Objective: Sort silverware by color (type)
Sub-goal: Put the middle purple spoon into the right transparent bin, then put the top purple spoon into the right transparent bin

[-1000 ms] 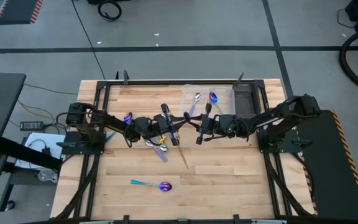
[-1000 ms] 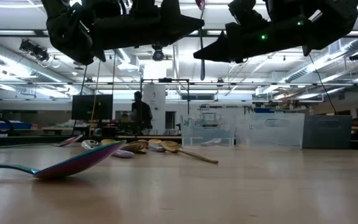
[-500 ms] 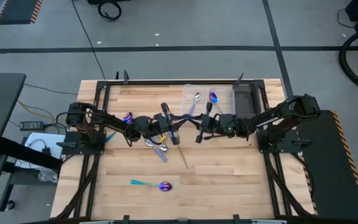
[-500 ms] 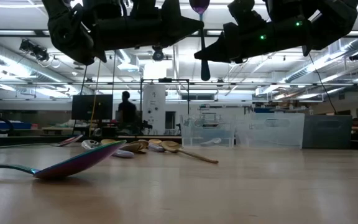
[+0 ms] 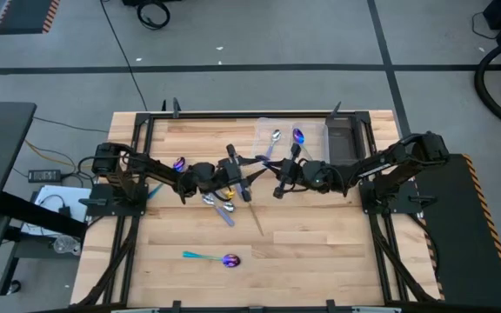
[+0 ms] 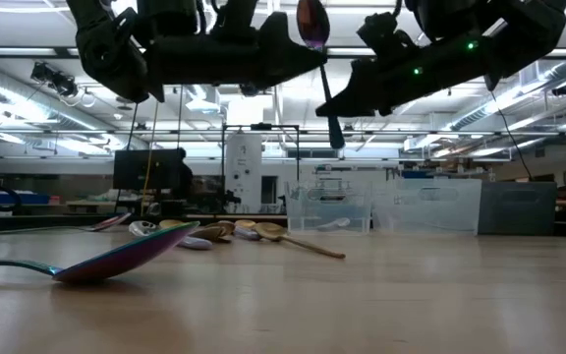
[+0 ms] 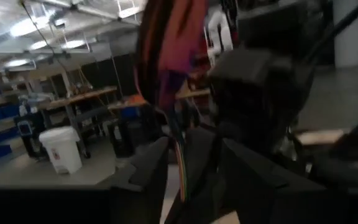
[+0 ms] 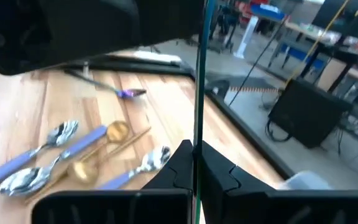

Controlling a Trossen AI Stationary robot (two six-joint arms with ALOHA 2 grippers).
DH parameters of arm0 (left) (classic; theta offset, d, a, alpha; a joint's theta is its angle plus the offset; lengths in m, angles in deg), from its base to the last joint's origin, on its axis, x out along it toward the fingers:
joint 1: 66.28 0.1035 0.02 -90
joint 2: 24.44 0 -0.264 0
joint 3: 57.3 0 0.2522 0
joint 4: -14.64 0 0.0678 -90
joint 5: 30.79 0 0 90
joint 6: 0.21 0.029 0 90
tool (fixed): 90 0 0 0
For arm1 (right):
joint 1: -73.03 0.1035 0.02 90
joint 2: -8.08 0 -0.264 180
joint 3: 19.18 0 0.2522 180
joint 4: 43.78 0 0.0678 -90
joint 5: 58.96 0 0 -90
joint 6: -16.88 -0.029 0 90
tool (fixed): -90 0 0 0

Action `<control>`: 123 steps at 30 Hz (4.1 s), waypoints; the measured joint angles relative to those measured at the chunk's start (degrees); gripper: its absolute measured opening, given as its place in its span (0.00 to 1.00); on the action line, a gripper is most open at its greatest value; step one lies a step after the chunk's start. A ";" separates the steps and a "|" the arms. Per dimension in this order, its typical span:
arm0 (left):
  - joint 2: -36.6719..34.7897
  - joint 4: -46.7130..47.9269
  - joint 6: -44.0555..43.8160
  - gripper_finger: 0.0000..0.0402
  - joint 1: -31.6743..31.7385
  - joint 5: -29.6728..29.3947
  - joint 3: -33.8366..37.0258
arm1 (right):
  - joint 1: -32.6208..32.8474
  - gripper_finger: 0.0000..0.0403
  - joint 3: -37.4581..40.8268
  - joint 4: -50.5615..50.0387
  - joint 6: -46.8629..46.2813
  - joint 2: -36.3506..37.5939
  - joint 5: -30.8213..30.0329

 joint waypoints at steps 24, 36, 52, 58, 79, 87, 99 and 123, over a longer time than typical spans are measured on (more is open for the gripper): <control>-15.44 55.19 -10.48 0.42 -1.53 -4.39 -0.02 | -7.20 0.03 -0.02 -41.44 -23.63 17.91 2.14; -15.65 65.36 -12.78 0.41 -2.58 -4.43 0.04 | -13.18 0.04 -7.17 -58.67 -32.89 17.28 5.88; -21.28 55.28 -7.78 0.41 -3.47 -4.37 8.61 | -25.54 0.04 -13.14 -75.61 -34.03 14.29 12.07; -23.30 55.55 -8.78 0.41 -3.45 -4.43 8.66 | -30.71 0.04 -13.14 -76.61 -32.18 10.07 16.12; -23.30 57.94 -10.32 0.41 -3.46 -4.41 8.70 | -40.60 0.11 -13.11 -80.46 -30.97 2.90 28.45; -23.30 59.51 -10.63 0.41 -3.46 -4.41 8.70 | -40.89 0.26 -14.92 -81.74 -26.88 2.94 30.04; -23.28 67.63 -21.94 0.41 -0.95 -4.41 8.68 | -35.50 0.27 -17.57 -69.35 -18.44 7.46 22.18; -23.26 103.67 -40.87 0.40 3.72 -5.25 3.02 | -14.92 0.27 -8.48 -35.28 -10.37 8.51 21.46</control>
